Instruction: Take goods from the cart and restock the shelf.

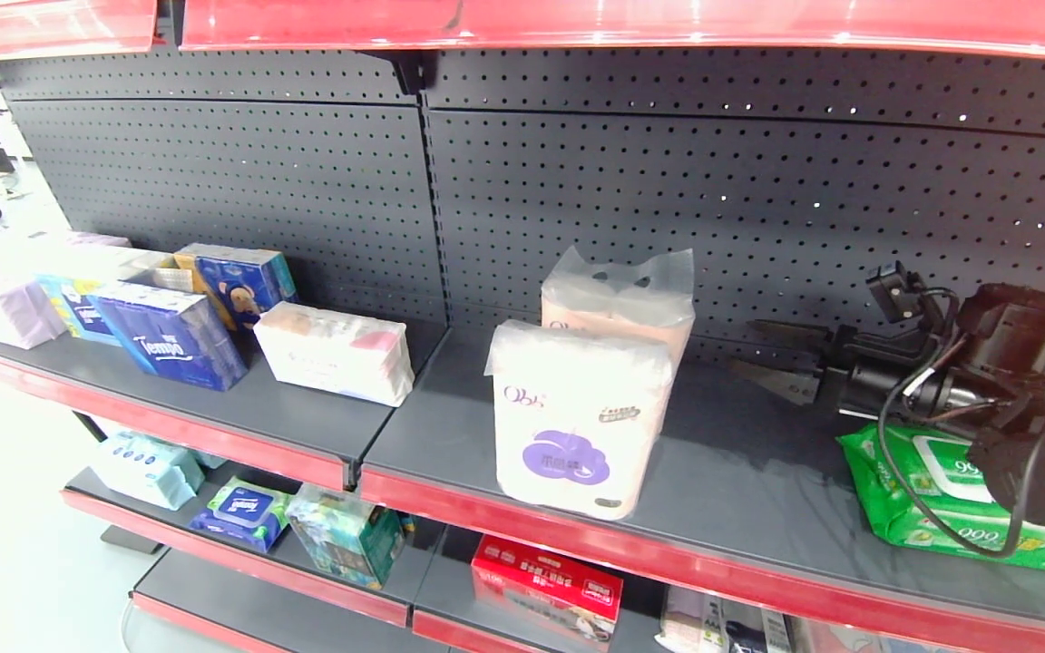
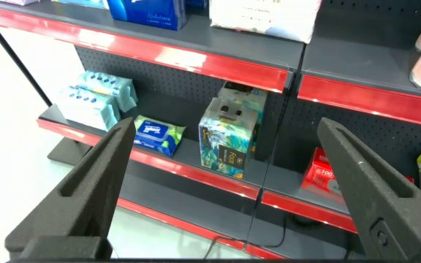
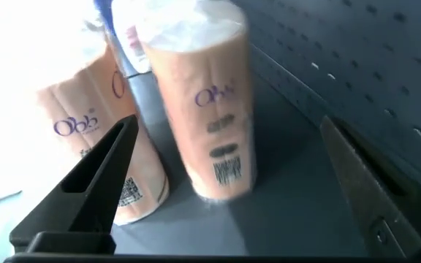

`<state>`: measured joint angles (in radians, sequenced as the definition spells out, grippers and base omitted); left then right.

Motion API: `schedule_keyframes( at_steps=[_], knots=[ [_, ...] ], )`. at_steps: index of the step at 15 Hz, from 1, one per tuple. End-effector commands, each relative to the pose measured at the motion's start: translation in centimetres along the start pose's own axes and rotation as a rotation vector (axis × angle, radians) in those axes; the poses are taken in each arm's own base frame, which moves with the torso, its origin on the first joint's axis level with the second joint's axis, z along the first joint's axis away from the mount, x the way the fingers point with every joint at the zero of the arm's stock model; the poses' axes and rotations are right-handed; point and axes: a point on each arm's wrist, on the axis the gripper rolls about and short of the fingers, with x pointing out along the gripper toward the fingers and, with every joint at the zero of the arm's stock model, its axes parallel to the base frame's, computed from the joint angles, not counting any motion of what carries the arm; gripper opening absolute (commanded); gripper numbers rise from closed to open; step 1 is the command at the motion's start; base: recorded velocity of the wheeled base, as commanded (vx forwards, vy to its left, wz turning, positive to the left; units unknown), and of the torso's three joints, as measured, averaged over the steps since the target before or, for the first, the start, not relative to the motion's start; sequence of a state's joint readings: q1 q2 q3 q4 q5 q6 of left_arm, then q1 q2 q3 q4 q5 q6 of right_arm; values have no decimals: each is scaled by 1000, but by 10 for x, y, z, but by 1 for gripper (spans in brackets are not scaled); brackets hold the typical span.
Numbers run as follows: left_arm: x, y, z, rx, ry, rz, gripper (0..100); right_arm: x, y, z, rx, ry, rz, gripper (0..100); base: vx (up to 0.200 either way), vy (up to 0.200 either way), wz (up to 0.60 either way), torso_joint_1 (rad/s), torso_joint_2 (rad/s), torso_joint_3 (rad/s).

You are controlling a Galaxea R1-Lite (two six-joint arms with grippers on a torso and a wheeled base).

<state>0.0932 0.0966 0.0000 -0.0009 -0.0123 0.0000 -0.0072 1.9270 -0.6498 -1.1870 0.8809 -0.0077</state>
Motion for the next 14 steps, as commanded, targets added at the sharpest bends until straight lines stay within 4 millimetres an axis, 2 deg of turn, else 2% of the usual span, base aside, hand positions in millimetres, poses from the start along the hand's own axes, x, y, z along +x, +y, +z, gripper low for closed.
schedule_keyframes(
  at_steps=[1,5,9,12,14],
  knots=[
    [0,0,0,0,1,0,100,-13,14,14,-20,-19,-32,100,0,0,0,0,0,0],
    [0,0,0,0,1,0,100,-40,46,20,15,11,-99,100,0,0,0,0,0,0],
    [0,0,0,0,1,0,100,-60,67,35,35,28,-180,100,0,0,0,0,0,0],
    [0,0,0,0,1,0,100,-80,92,27,37,39,-287,100,0,0,0,0,0,0],
    [0,0,0,0,1,0,100,-86,104,27,36,44,-378,100,0,0,0,0,0,0]
  ],
)
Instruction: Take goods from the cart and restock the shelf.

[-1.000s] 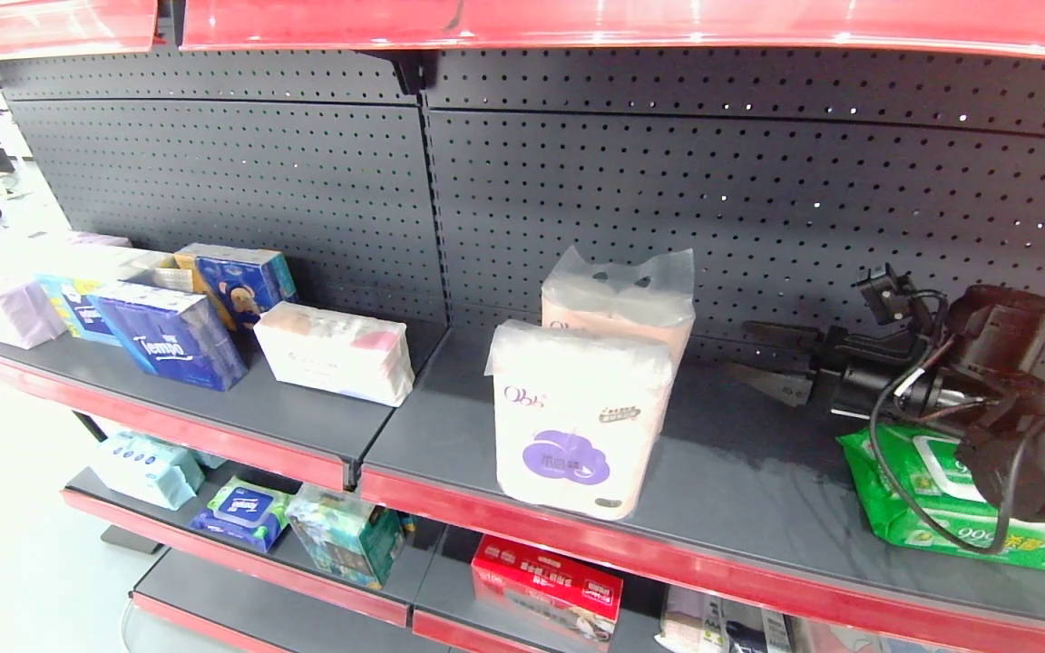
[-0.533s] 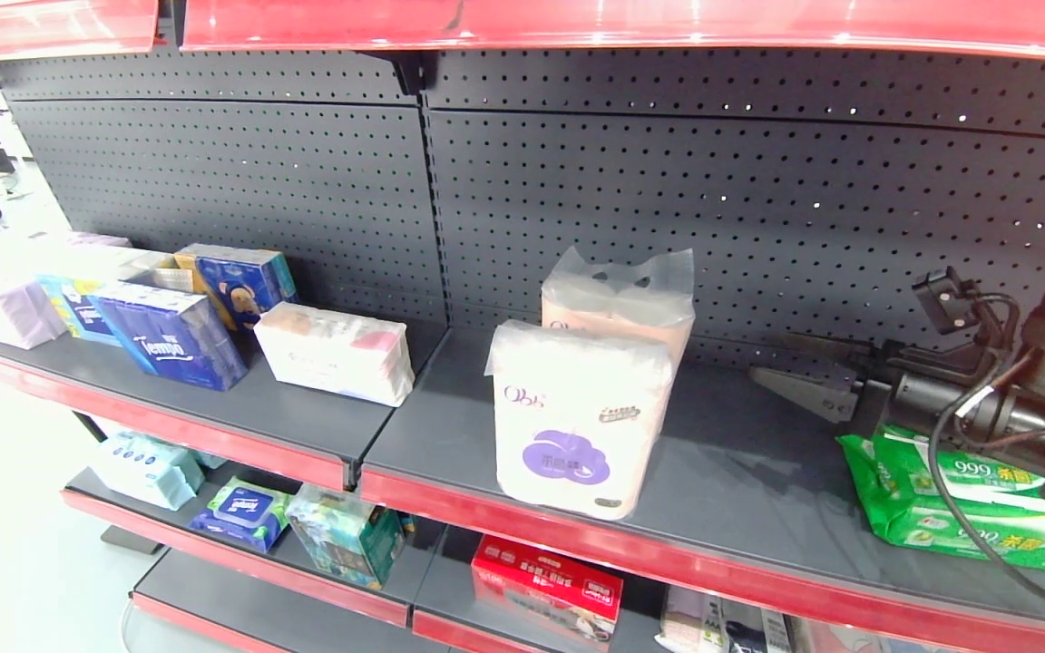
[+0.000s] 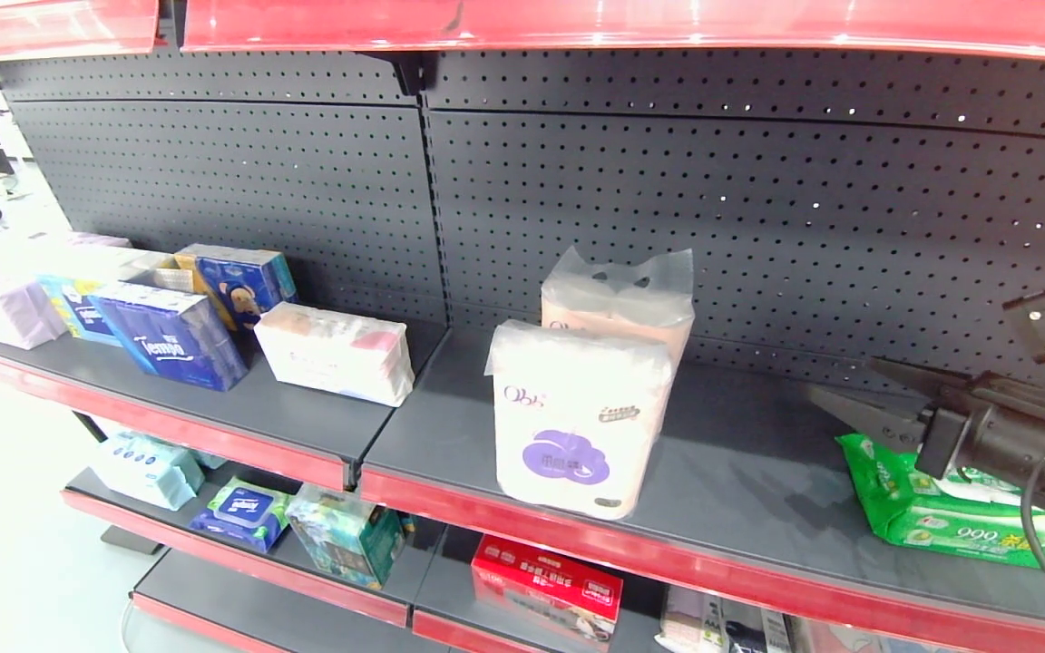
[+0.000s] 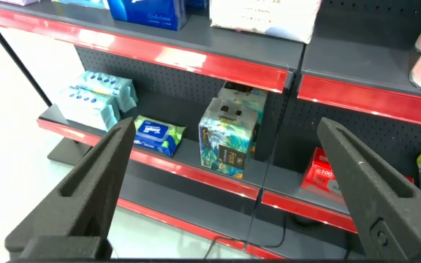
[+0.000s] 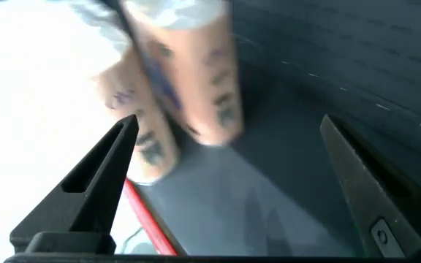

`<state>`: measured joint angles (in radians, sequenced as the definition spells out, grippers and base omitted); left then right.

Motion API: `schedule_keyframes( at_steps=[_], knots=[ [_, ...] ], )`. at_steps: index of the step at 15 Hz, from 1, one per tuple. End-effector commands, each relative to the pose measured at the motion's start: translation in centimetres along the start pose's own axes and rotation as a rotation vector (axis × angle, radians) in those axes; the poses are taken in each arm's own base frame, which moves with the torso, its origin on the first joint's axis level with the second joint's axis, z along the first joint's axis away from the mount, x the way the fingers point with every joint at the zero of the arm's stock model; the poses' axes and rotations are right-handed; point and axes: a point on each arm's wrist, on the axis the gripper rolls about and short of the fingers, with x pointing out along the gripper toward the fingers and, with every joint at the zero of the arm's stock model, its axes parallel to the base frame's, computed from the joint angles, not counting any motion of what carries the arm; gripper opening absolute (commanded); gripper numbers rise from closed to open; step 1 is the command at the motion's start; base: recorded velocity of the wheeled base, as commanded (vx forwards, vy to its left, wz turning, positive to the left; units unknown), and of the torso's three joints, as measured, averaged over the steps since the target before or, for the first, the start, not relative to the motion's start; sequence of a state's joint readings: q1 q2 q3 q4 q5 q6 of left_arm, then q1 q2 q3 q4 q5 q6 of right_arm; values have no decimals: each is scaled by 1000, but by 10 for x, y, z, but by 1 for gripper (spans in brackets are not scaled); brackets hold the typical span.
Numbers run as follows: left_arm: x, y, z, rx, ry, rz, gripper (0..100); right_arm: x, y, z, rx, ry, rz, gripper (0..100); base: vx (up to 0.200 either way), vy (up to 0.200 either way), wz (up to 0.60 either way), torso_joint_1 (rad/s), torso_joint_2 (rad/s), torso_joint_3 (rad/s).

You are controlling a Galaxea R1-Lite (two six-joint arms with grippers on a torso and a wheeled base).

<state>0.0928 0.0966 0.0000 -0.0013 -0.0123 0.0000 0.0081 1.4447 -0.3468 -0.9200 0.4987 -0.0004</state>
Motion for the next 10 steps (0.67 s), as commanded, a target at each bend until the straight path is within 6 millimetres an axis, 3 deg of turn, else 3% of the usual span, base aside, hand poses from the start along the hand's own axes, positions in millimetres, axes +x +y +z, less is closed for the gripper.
schedule_keyframes(
  at_steps=[1,10],
  knots=[
    [0,0,0,0,1,1,100,-20,14,5,-16,-20,-59,100,0,0,0,0,0,0],
    [0,0,0,1,1,1,100,-107,55,4,-5,83,-206,100,0,0,0,0,0,0]
  ],
)
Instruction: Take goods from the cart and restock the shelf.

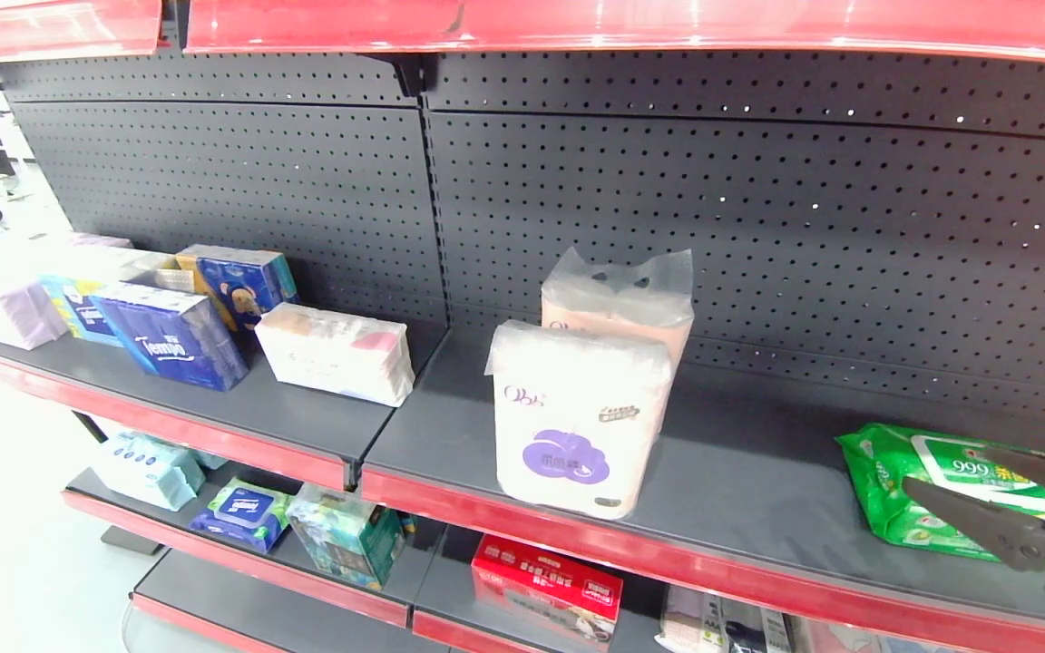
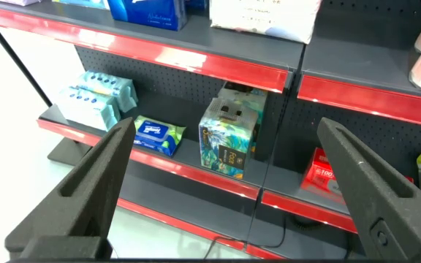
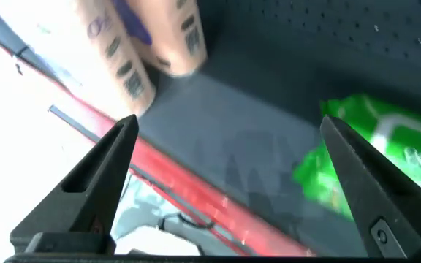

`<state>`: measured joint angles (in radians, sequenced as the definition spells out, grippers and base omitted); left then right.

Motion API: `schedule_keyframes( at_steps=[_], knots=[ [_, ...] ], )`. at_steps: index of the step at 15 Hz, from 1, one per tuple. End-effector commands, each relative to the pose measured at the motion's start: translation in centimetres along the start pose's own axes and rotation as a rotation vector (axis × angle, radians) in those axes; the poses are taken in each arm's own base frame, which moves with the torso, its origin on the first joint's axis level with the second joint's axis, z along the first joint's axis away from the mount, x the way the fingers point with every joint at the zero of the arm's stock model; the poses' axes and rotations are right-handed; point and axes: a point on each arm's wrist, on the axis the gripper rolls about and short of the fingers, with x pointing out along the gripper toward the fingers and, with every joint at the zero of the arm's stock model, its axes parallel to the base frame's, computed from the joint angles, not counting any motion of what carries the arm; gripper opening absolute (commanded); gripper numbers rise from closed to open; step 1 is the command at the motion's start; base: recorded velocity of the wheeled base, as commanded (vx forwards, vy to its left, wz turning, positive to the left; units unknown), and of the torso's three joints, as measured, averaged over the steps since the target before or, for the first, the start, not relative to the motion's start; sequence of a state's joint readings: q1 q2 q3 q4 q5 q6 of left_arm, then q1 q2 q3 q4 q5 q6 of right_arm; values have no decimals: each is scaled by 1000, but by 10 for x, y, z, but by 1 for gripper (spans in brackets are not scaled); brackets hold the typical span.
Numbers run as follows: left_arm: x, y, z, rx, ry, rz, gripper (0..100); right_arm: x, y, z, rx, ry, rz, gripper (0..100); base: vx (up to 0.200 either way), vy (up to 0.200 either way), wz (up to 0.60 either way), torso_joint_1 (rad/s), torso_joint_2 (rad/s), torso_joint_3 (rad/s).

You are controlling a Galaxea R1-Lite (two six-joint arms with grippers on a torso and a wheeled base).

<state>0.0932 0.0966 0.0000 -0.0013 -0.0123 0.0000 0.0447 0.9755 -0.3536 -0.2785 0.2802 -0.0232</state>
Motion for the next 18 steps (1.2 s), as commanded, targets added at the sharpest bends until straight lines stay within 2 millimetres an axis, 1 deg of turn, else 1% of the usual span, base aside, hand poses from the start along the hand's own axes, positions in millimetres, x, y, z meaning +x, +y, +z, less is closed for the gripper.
schedule_keyframes(
  at_steps=[1,3,4,5,7,8,10,18],
  knots=[
    [0,0,0,0,1,0,100,-31,4,-1,-37,-93,-53,100,0,0,0,0,0,0],
    [0,0,0,0,1,0,100,-41,5,-6,-68,-127,-89,100,0,0,0,0,0,0],
    [0,0,0,0,1,0,100,-43,6,-13,-99,-121,-113,100,0,0,0,0,0,0],
    [0,0,0,0,1,0,100,-47,5,-19,-111,-119,-175,100,0,0,0,0,0,0],
    [0,0,0,0,1,0,100,-51,5,-28,-108,-119,-255,100,0,0,0,0,0,0],
    [0,0,0,0,1,0,100,-50,5,-33,-115,-102,-264,100,0,0,0,0,0,0],
    [0,0,0,0,1,0,100,-50,4,-33,-134,-104,-291,100,0,0,0,0,0,0],
    [0,0,0,0,1,0,100,-46,2,-34,-169,-69,-282,100,0,0,0,0,0,0]
  ],
)
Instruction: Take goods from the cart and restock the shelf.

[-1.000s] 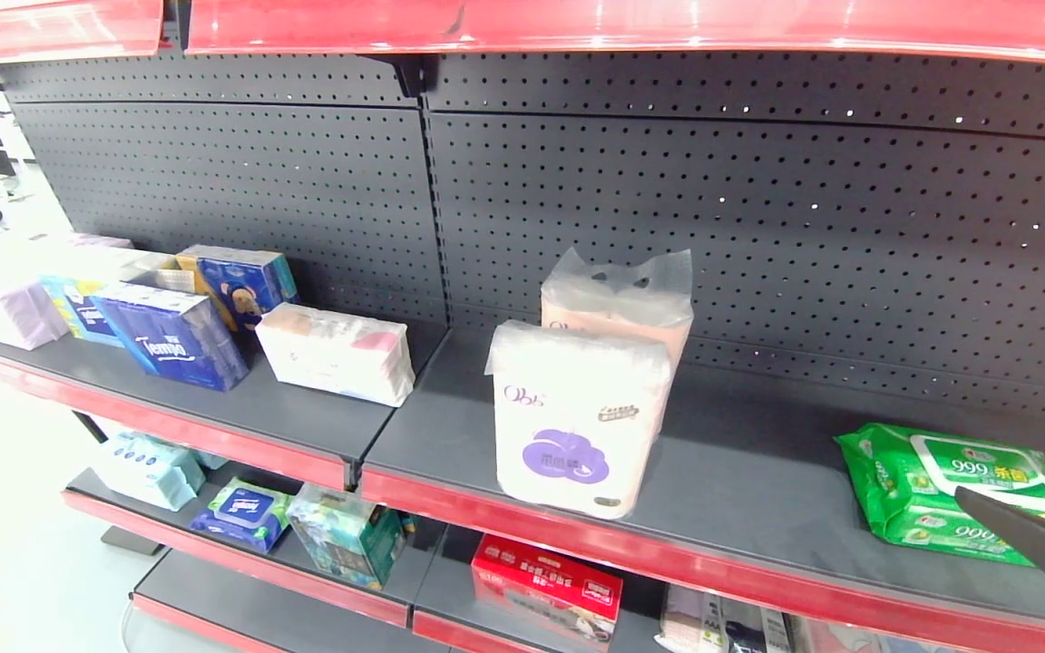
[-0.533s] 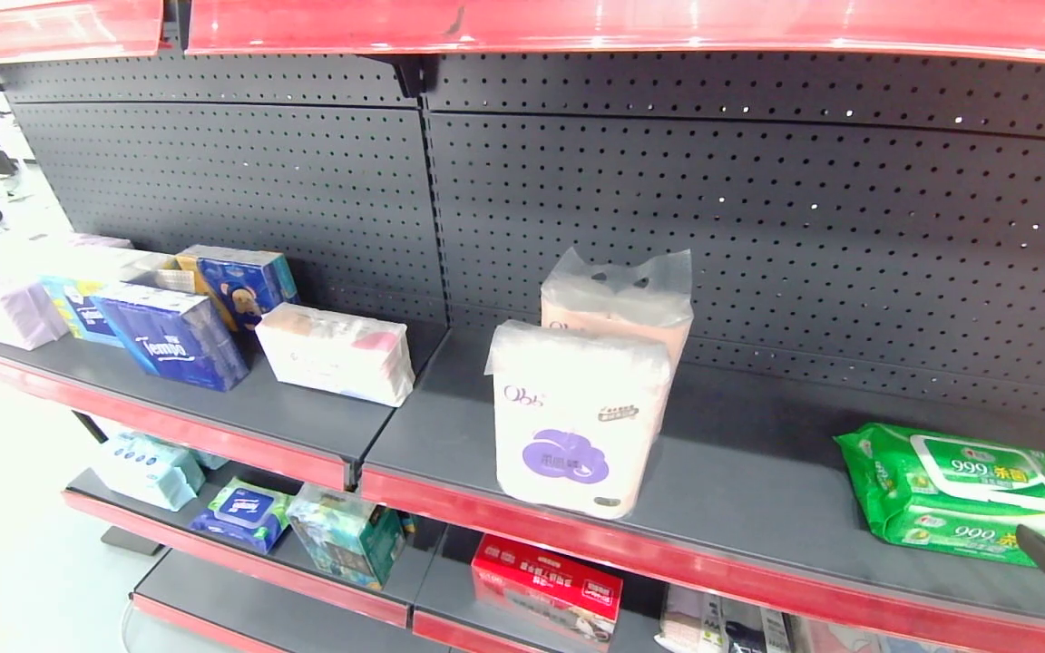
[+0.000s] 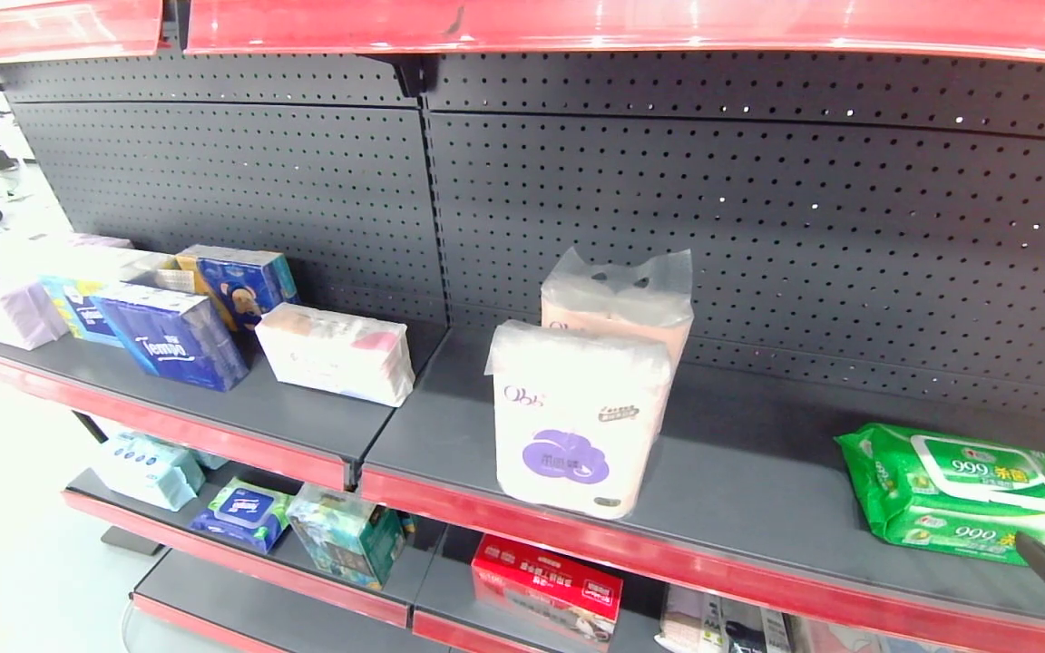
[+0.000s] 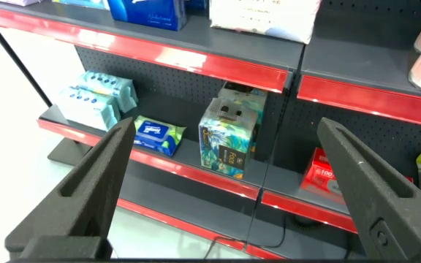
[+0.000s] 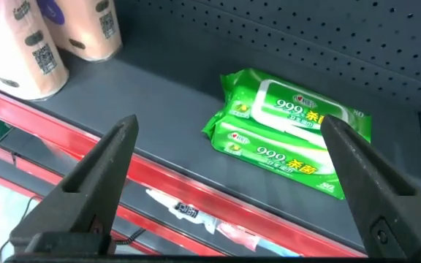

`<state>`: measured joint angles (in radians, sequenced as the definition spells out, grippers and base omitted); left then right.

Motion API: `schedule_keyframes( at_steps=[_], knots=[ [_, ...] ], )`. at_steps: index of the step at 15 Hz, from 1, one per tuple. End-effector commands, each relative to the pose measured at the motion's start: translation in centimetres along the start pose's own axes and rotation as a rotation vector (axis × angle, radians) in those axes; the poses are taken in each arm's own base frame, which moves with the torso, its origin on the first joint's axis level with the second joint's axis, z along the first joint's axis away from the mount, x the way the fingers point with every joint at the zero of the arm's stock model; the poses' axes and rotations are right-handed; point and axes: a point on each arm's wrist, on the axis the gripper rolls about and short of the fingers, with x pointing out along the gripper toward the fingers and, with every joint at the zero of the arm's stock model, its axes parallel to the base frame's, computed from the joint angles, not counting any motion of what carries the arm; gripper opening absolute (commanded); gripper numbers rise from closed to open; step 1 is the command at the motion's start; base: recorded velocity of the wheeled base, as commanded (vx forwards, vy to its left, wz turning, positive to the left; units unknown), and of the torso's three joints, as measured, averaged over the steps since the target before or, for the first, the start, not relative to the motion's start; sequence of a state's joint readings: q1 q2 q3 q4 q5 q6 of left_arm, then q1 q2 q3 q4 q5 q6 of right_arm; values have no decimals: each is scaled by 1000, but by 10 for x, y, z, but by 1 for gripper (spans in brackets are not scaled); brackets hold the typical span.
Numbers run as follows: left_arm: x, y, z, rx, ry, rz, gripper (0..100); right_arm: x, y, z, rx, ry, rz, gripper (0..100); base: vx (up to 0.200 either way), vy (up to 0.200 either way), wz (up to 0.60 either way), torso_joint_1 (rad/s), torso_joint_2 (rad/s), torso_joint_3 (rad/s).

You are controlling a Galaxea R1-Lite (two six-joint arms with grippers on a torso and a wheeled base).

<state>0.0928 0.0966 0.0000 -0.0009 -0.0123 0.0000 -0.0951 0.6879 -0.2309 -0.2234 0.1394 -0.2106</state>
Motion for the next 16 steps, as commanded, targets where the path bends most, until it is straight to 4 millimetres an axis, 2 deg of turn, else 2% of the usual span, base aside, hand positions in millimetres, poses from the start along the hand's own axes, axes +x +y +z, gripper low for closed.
schedule_keyframes(
  at_steps=[1,4,9,16],
  knots=[
    [0,0,0,0,1,1,100,3,0,-1,0,16,10,100,0,0,0,0,0,0],
    [0,0,0,0,2,-1,100,4,0,-1,1,21,18,100,0,0,0,0,0,0],
    [0,0,0,0,1,1,100,5,1,-2,-3,30,28,100,0,0,-600,4,-1,2],
    [0,0,0,0,1,1,100,8,1,-2,-3,44,38,100,0,0,0,0,0,0]
  ],
)
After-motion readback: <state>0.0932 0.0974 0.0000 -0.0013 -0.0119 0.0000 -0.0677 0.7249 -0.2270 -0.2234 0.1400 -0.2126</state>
